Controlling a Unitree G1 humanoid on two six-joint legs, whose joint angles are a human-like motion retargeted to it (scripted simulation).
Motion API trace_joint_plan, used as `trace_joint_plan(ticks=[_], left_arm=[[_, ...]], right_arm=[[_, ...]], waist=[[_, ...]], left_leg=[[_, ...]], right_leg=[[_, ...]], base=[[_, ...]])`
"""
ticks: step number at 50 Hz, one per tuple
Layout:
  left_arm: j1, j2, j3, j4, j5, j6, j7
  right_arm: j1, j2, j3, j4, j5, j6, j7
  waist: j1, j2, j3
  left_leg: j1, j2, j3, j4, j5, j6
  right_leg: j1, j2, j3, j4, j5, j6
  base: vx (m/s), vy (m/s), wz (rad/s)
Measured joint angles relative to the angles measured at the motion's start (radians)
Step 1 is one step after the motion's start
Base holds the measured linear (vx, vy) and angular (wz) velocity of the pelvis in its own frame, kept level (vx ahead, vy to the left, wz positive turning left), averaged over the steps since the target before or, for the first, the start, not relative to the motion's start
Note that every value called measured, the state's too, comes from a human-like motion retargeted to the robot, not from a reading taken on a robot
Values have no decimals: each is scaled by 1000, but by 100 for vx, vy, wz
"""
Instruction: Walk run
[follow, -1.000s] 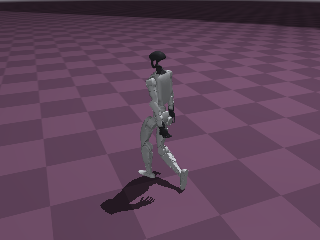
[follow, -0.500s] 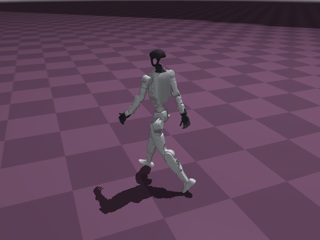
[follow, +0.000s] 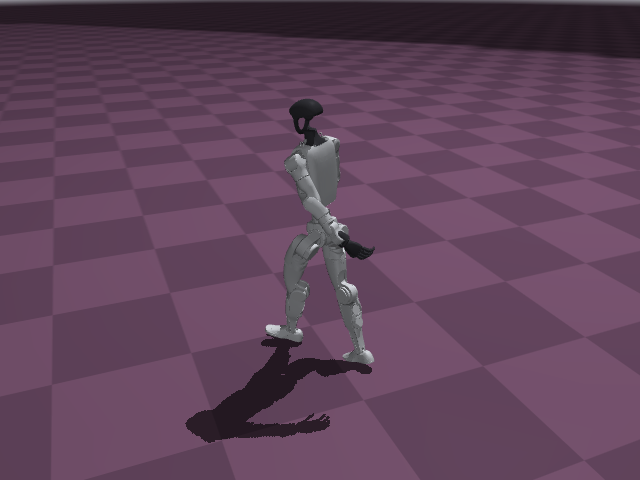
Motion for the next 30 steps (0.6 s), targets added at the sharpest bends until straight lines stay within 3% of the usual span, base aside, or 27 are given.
trace_joint_plan(ticks=[2, 3, 5, 7, 8, 10, 15, 17, 20, 23, 25, 27, 28, 30], left_arm=[[4, -8, 35, 0, -85, -13, 28], [4, -14, 53, 0, -126, -36, 39], [-15, -11, 76, 0, -208, -94, 24], [-81, -5, 75, -2, -288, -143, -35], [-139, 1, 77, -7, -330, -171, -62], [-232, -5, 75, -84, -409, -242, -67], [-446, -36, -32, -391, -632, -368, -40], [-525, -4, -103, -486, -685, -406, -112], [-639, 66, -187, -582, -730, -418, -204], [-730, 129, -246, -604, -744, -426, -219], [-777, 162, -268, -590, -734, -422, -199], [-790, 175, -280, -568, -715, -411, -161], [-787, 175, -278, -554, -702, -406, -141], [-765, 166, -262, -519, -676, -404, -101]], right_arm=[[32, 15, -13, 52, -17, 5, -37], [48, 26, -17, 88, -34, 10, -49], [82, 57, -18, 162, -95, 20, -50], [126, 75, -17, 229, -172, 41, -41], [139, 80, -21, 263, -204, 55, -40], [188, 100, -42, 330, -255, 70, -42], [356, 168, -66, 451, -325, 66, 6], [411, 203, -78, 483, -345, 54, 23], [468, 246, -75, 524, -361, 58, 41], [513, 276, -55, 524, -362, 91, 62], [528, 290, -44, 524, -362, 91, 78], [536, 285, -35, 524, -362, 82, 86], [536, 278, -30, 524, -361, 84, 84], [524, 259, -33, 524, -360, 108, 66]], waist=[[62, -17, -15], [92, -16, -26], [92, -9, -64], [46, 3, -50], [33, 13, -38], [56, 110, -47], [1, 183, -34], [-57, 196, -40], [-156, 190, -45], [-224, 162, -29], [-228, 132, -5], [-212, 104, 15], [-210, 94, 17], [-217, 78, -4]], left_leg=[[25, 45, 85, 84, 7, 56], [34, 61, 111, 96, 70, 76], [16, 89, -58, 205, 6, 93], [14, 37, -216, 316, -71, 93], [47, 57, -143, 352, -98, 93], [119, 129, -136, 308, -104, 93], [290, 32, -332, 180, -78, 93], [338, -6, -466, 153, -77, 93], [398, -60, -651, 138, -83, 93], [491, -107, -777, 146, -98, 93], [574, -137, -815, 147, -97, 93], [647, -170, -806, 164, -70, 90], [670, -185, -797, 177, -38, 82], [678, -198, -766, 236, 70, 26]], right_leg=[[19, -32, 1, 65, 169, 57], [21, -44, 3, 110, 285, 88], [-11, -27, 19, 225, 521, 96], [-138, 11, 124, 576, 570, 112], [-192, 29, 164, 707, 570, 113], [-273, 121, 148, 734, 544, 64], [-476, 79, 147, 730, 285, -30], [-538, 5, 124, 599, 200, -30], [-598, -85, 111, 326, 190, -9], [-646, -80, 281, 99, 137, -20], [-646, -74, 413, -22, 84, 79], [-646, -130, 327, -68, 47, 236], [-642, -150, 270, -51, 68, 232], [-628, -114, 389, 26, 106, 210]], base=[[142, 14, -105], [139, 10, -101], [156, 10, -14], [124, 32, 130], [98, 33, 135], [87, 33, 123], [103, 22, 252], [98, 6, 342], [77, -20, 323], [97, -29, 231], [107, -23, 103], [105, -14, 41], [93, -9, 45], [108, -25, 89]])
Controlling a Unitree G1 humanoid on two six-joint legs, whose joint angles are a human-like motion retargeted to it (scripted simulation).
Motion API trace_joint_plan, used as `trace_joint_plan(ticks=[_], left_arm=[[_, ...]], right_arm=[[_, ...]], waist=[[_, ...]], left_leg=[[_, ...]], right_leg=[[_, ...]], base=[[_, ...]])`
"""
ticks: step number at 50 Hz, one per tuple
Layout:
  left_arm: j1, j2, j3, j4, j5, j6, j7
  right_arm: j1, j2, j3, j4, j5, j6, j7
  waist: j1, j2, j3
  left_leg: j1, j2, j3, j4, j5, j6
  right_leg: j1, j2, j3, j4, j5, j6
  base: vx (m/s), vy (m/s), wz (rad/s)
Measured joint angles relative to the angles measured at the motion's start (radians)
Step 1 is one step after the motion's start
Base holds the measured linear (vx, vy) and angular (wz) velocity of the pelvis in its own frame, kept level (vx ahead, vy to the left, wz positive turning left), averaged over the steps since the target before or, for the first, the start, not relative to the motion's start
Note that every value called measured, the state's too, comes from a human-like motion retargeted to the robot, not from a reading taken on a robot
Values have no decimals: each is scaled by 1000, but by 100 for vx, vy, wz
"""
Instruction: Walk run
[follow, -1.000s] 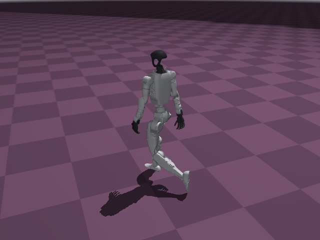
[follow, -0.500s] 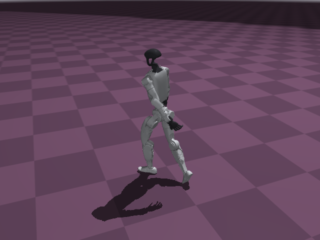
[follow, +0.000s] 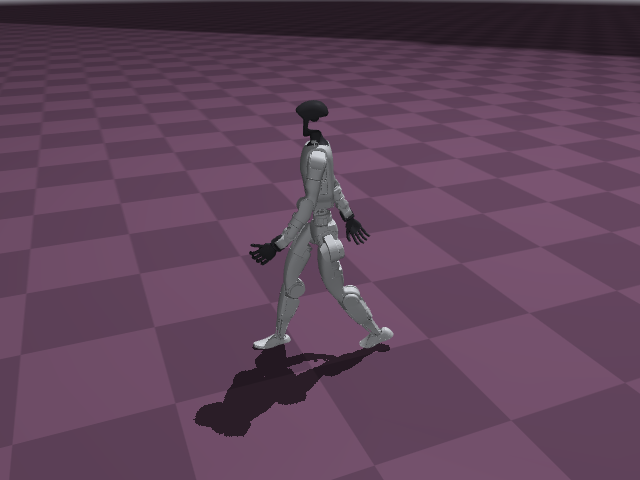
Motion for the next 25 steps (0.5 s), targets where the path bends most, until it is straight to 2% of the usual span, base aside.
trace_joint_plan(ticks=[1, 2, 3, 4, 5, 6, 7, 8, 10, 12, 13, 15, 19, 22, 25], left_arm=[[25, -12, 4, 25, 14, -3, 13], [51, -26, 10, 54, 33, -4, 24], [80, -46, 19, 90, 61, -4, 31], [108, -67, 25, 125, 89, 4, 42], [136, -89, 30, 160, 117, 15, 55], [160, -101, 44, 198, 135, 34, 71], [185, -114, 62, 237, 154, 52, 87], [214, -129, 87, 278, 173, 66, 102], [279, -148, 127, 356, 187, 95, 127], [344, -155, 157, 430, 178, 123, 148], [375, -154, 177, 463, 182, 137, 158], [435, -142, 218, 517, 206, 164, 174], [570, -105, 268, 519, 287, 216, 211], [647, -88, 303, 519, 308, 227, 263], [705, -84, 341, 519, 279, 232, 288]], right_arm=[[2, -10, -8, -5, 5, 8, -12], [3, -22, -14, -9, 12, 11, -18], [2, -36, -14, -11, 24, 1, -14], [-13, -51, -16, -7, 41, -6, -1], [-35, -66, -20, 0, 59, -11, 16], [-77, -78, -11, 0, 79, 15, 39], [-121, -90, -6, 0, 96, 41, 60], [-167, -103, -7, 0, 106, 68, 76], [-257, -126, -11, -7, 114, 78, 71], [-323, -148, 12, -60, 134, 36, 43], [-349, -159, 28, -99, 146, 10, 32], [-393, -186, 71, -185, 179, -34, 21], [-463, -270, 93, -325, 211, -82, -7], [-499, -331, 45, -378, 173, -92, -39], [-514, -368, 38, -386, 177, -90, -56]], waist=[[-30, 1, -9], [-53, 12, -20], [-60, 41, -34], [-78, 69, -34], [-101, 96, -28], [-114, 86, -26], [-118, 72, -25], [-104, 51, -28], [-71, 23, -21], [-8, 2, -5], [18, -8, 1], [68, -18, 9], [153, 3, 22], [195, 17, 23], [177, 14, 6]], left_leg=[[-5, -7, 3, 75, 95, -39], [-25, -1, 26, 155, 197, -90], [-74, 33, 86, 249, 310, -165], [-130, 110, 172, 361, 379, -230], [-191, 209, 271, 484, 425, -289], [-225, 246, 342, 558, 456, -326], [-260, 267, 402, 618, 453, -338], [-298, 256, 441, 652, 383, -300], [-379, 253, 519, 698, 237, -199], [-489, 216, 537, 695, 138, -193], [-543, 210, 543, 682, 81, -202], [-622, 258, 624, 614, -3, -160], [-747, 354, 747, 361, -81, -50], [-809, 336, 776, 133, -124, 3], [-794, 315, 920, -33, -180, 35]], right_leg=[[12, -40, -97, 24, 71, 28], [21, -50, -126, 57, 101, 36], [25, 0, -20, 110, 47, 4], [35, 20, -24, 144, 7, -32], [49, 25, -84, 169, -25, -70], [80, -3, -121, 160, -42, -77], [109, -33, -163, 152, -56, -85], [133, -67, -213, 142, -60, -96], [182, -44, -154, 120, -73, -126], [236, -47, -155, 70, -58, -142], [261, -73, -214, 45, -51, -143], [301, -75, -260, 12, -63, -155], [385, -15, -350, -38, -118, -169], [453, 23, -404, -62, -161, -170], [521, 38, -500, -70, -173, -164]], base=[[135, -42, 163], [142, -44, 181], [117, -37, 172], [90, -28, 186], [91, -31, 193], [98, -35, 162], [93, -32, 95], [65, -19, 54], [54, -9, 9], [73, -9, -24], [64, -7, 0], [69, -7, 28], [71, -6, 80], [76, 3, 101], [83, 6, 131]])
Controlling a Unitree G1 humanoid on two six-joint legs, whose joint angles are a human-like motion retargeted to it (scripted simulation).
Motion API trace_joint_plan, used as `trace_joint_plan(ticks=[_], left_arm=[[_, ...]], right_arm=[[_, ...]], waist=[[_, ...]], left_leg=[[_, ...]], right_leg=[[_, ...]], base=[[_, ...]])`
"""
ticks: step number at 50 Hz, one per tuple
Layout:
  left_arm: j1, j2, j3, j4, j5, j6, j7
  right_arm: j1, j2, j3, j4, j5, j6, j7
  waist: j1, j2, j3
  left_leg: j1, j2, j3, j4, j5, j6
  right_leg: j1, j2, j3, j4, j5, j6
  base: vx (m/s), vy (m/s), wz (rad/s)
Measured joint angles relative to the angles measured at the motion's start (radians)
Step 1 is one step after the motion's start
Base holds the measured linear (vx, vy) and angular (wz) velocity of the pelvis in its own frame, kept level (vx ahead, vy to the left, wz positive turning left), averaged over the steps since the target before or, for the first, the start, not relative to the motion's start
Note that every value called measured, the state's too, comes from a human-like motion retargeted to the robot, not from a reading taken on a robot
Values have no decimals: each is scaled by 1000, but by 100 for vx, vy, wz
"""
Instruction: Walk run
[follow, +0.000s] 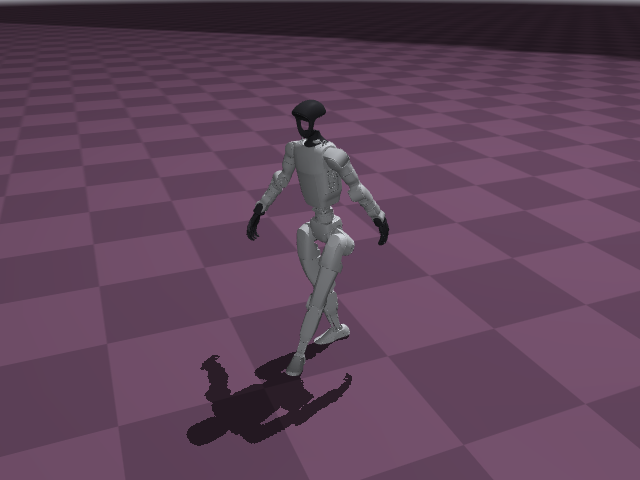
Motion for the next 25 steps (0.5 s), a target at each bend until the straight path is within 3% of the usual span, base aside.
trace_joint_plan(ticks=[3, 5, 6, 8, 10, 12, 14, 15, 18, 20, 25], left_arm=[[28, -15, 43, 0, -34, 13, 1], [31, -28, 61, 0, -58, 20, -7], [19, -32, 70, 0, -65, 25, -21], [-12, -54, 102, 0, -75, 25, -64], [-80, -78, 125, 0, -90, 4, -124], [-185, -90, 91, -7, -138, -54, -160], [-287, -107, 10, -60, -204, -102, -151], [-333, -117, -35, -102, -231, -120, -138], [-441, -139, -148, -269, -218, -173, -129], [-502, -134, -226, -367, -196, -205, -164], [-660, -63, -377, -508, -169, -254, -292]], right_arm=[[8, 3, -12, 24, 17, 1, -12], [32, 23, -23, 43, 19, -5, -11], [50, 37, -29, 53, 11, -10, -4], [90, 68, -21, 70, -14, -17, 9], [127, 103, -19, 95, -52, -23, 7], [154, 129, -33, 146, -78, -20, -13], [191, 152, -47, 202, -90, -9, -9], [212, 166, -54, 227, -98, -2, -1], [278, 218, -55, 282, -116, -3, 29], [318, 253, -57, 313, -142, 1, 36], [373, 317, -26, 365, -192, 48, 22]], waist=[[49, -42, -16], [107, -67, -32], [113, -65, -51], [91, -31, -81], [45, 42, -79], [31, 87, -60], [38, 120, -52], [41, 129, -49], [13, 143, -46], [-38, 149, -55], [-150, 109, -65]], left_leg=[[68, -8, 48, -19, 31, 31], [147, 25, 191, -14, 94, 33], [141, 21, 102, -1, 70, 33], [149, 43, 15, 49, 18, 33], [162, 64, -111, 85, -16, 33], [218, 60, -145, 75, -25, 33], [271, 43, -211, 37, -18, 33], [294, 24, -257, 15, -12, 33], [354, -28, -418, -37, 4, 33], [380, -67, -561, -57, 14, 33], [444, -181, -872, -42, 9, 33]], right_leg=[[54, -19, 29, 48, 68, 29], [92, -45, 25, 102, 194, 61], [95, -44, 0, 143, 300, 54], [57, -4, 49, 278, 508, 18], [-12, 32, -19, 491, 637, -112], [-107, 108, 63, 663, 613, -133], [-190, 152, 115, 755, 477, -101], [-227, 151, 124, 783, 422, -98], [-348, 102, 101, 788, 239, -167], [-413, 48, 72, 710, 182, -180], [-521, 10, 222, 349, 230, -30]], base=[[119, 14, 23], [102, -4, -36], [132, 1, 31], [120, 20, 127], [98, 45, 218], [87, 41, 247], [69, 31, 249], [72, 22, 267], [73, 6, 323], [72, -6, 401], [77, -24, 334]])
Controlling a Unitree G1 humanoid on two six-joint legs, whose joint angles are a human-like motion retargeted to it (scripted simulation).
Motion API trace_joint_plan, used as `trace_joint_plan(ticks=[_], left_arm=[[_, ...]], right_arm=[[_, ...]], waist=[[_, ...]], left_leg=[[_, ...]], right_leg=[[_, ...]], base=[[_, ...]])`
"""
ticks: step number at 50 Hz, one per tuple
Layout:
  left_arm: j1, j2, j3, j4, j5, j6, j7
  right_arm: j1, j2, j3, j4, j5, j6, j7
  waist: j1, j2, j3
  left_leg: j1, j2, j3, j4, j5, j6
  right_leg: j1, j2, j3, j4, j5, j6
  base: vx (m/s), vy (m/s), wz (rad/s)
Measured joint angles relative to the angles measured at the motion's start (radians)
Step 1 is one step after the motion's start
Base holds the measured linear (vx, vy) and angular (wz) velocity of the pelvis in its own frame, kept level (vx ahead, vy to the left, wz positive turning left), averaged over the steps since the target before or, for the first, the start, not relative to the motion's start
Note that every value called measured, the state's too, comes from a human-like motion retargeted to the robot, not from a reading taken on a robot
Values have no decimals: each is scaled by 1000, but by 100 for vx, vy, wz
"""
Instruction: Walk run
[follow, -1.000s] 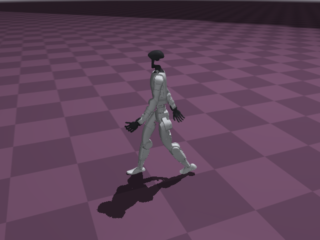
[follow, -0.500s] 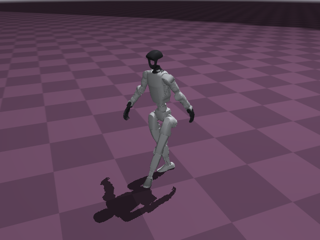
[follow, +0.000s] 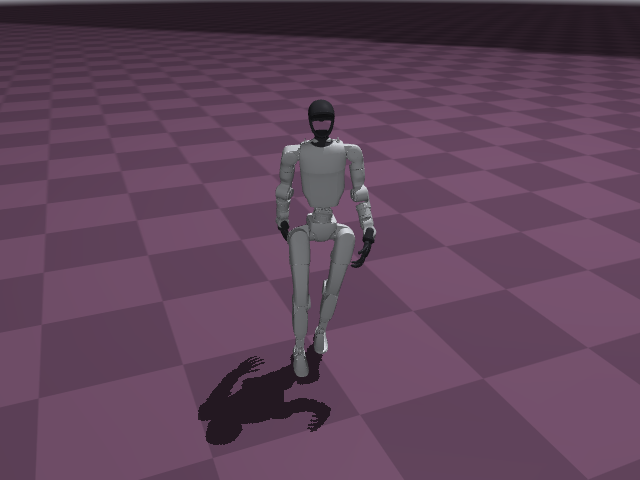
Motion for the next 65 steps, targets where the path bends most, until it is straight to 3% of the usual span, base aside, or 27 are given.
trace_joint_plan(ticks=[3, 7, 10, 12, 13, 15, 17, 18, 20, 23, 25, 30, 33, 35, 38, 40, 43, 45, 46, 47, 50, 52, 55, 59, 62, 65], left_arm=[[-48, 44, -38, -43, 36, -8, -13], [-29, 61, -23, -31, 91, -22, 87], [34, 38, 51, 60, 115, -28, 186], [92, 13, 98, 155, 104, 8, 237], [119, -3, 122, 208, 93, 43, 252], [170, -27, 159, 318, 51, 121, 263], [212, -22, 151, 420, -12, 172, 229], [235, -19, 153, 450, -5, 188, 198], [298, -28, 155, 464, 65, 204, 146], [397, -46, 165, 440, 247, 169, 178], [453, -39, 151, 431, 349, 138, 220], [545, 10, 121, 441, 481, 151, 298], [566, 27, 156, 501, 449, 184, 307], [591, 22, 194, 508, 380, 221, 295], [622, -8, 259, 508, 228, 231, 272], [633, -43, 304, 508, 119, 194, 268], [592, -79, 421, 508, -12, 121, 266], [528, -85, 457, 508, -87, 87, 251], [482, -78, 440, 498, -128, 84, 237], [437, -71, 422, 478, -163, 82, 224], [319, -56, 355, 345, -170, 82, 197], [244, -40, 302, 253, -119, 75, 183], [131, 6, 202, 153, -64, 61, 153], [5, 74, 100, 64, -29, 41, 120], [-47, 102, 76, 23, 7, 23, 123], [-56, 103, 78, 9, 32, 3, 154]], right_arm=[[7, 14, 33, 18, -25, 11, 10], [11, 1, 67, 20, -67, 44, 4], [-1, -37, 94, 21, -62, 91, -35], [-16, -58, 85, 22, -41, 134, -67], [-30, -69, 73, 22, -26, 155, -83], [-72, -98, 47, 22, 5, 179, -95], [-124, -115, 42, 18, 47, 192, -89], [-151, -117, 39, 7, 71, 198, -86], [-196, -117, 28, -26, 114, 192, -96], [-239, -123, 35, -103, 168, 130, -108], [-258, -135, 61, -161, 200, 85, -95], [-298, -213, 91, -249, 231, 13, -81], [-315, -263, 75, -255, 199, 23, -107], [-325, -280, 77, -246, 187, 43, -126], [-336, -268, 76, -215, 182, 64, -159], [-321, -245, 62, -197, 183, 50, -166], [-268, -175, 73, -170, 198, -23, -138], [-227, -148, 83, -137, 215, -61, -94], [-213, -135, 75, -116, 211, -55, -63], [-197, -119, 67, -96, 205, -43, -34], [-137, -59, 34, -51, 162, 24, 26], [-86, -30, 18, -21, 128, 26, 27], [-10, 5, 21, 22, 80, 22, 20], [82, 45, 42, 22, -3, 110, 61], [126, 60, 41, 22, -71, 169, 101], [143, 49, 47, 22, -101, 188, 138]], waist=[[-3, -64, 35], [-1, -91, 83], [7, -106, 57], [-43, -91, 38], [-60, -65, 33], [-86, -31, 42], [-108, -29, 33], [-118, -40, 33], [-86, -68, 34], [37, -106, 52], [88, -123, 54], [183, -111, 45], [208, -116, 24], [215, -138, 13], [268, -192, 12], [291, -197, -5], [265, -169, -35], [225, -164, -1], [206, -172, 14], [193, -163, 24], [185, -70, 25], [154, -54, 33], [77, -34, 42], [-11, -62, 55], [-63, -91, 79], [-70, -98, 84]], left_leg=[[96, -69, -85, 23, -19, 0], [259, -98, -130, 25, 21, 0], [321, -139, -83, 35, 136, -19], [319, -124, -72, 133, 289, -103], [295, -111, -60, 208, 404, -166], [205, -73, 36, 415, 598, -302], [94, 9, 201, 604, 682, -392], [57, 56, 287, 658, 679, -375], [-18, 98, 421, 729, 529, -280], [-200, 35, 436, 756, 390, -271], [-303, 45, 461, 709, 300, -239], [-470, 134, 558, 319, 185, -76], [-521, 96, 588, 43, 140, -8], [-516, 91, 649, -67, 122, 0], [-465, 139, 752, -24, 164, 0], [-434, 156, 830, -5, 229, 0], [-420, 193, 654, 97, 140, 0], [-348, 174, 631, 170, 58, 0], [-296, 152, 643, 165, 40, 0], [-251, 144, 636, 149, 28, 0], [-162, 183, 542, 62, 31, 0], [-95, 153, 480, 10, 33, 0], [-4, 105, 342, -50, 25, 0], [106, 32, 208, -61, -24, 0], [223, -14, 130, -63, -64, 0], [324, -39, 104, -79, -78, -7]], right_leg=[[-21, -43, 125, -199, -48, 51], [5, -89, 115, -386, -112, 195], [14, -76, 193, -314, -57, 195], [39, -100, 102, -259, 20, 211], [53, -70, 173, -220, -22, 186], [75, -53, 150, -152, -88, 104], [129, -78, 99, -158, -126, 65], [157, -103, 58, -167, -135, 54], [207, -107, 45, -181, -151, 33], [291, -96, 66, -245, -144, 19], [341, -100, 9, -281, -151, 12], [451, -12, -95, -335, -224, -5], [515, 26, -167, -367, -245, -1], [553, 34, -195, -369, -233, 1], [607, 14, -144, -328, -128, 16], [628, -15, -160, -277, 33, 43], [606, -3, -166, -118, 347, -38], [530, -79, -232, 230, 408, -142], [492, -90, -209, 348, 408, -141], [456, -64, -181, 415, 408, -132], [342, 169, -56, 362, 340, -61], [259, 181, -35, 368, 226, -23], [158, 103, -82, 270, 57, -2], [90, -71, -142, -26, 12, 41], [49, -114, -50, -246, -44, 66], [-1, -132, 98, -403, -99, 213]], base=[[84, -32, 176], [112, -29, 81], [93, -5, 24], [125, -37, 125], [109, -32, 137], [98, -22, 122], [100, -24, 131], [72, -20, 122], [68, -19, 52], [84, -16, -26], [79, -14, 37], [74, -16, 91], [91, -14, 94], [107, -24, 41], [126, -4, -62], [116, 28, -50], [137, 6, 10], [117, 12, 129], [105, 7, 161], [102, 9, 144], [90, 9, 130], [86, 1, 197], [93, -9, 231], [88, -18, 185], [111, -30, 131], [91, -20, 39]])
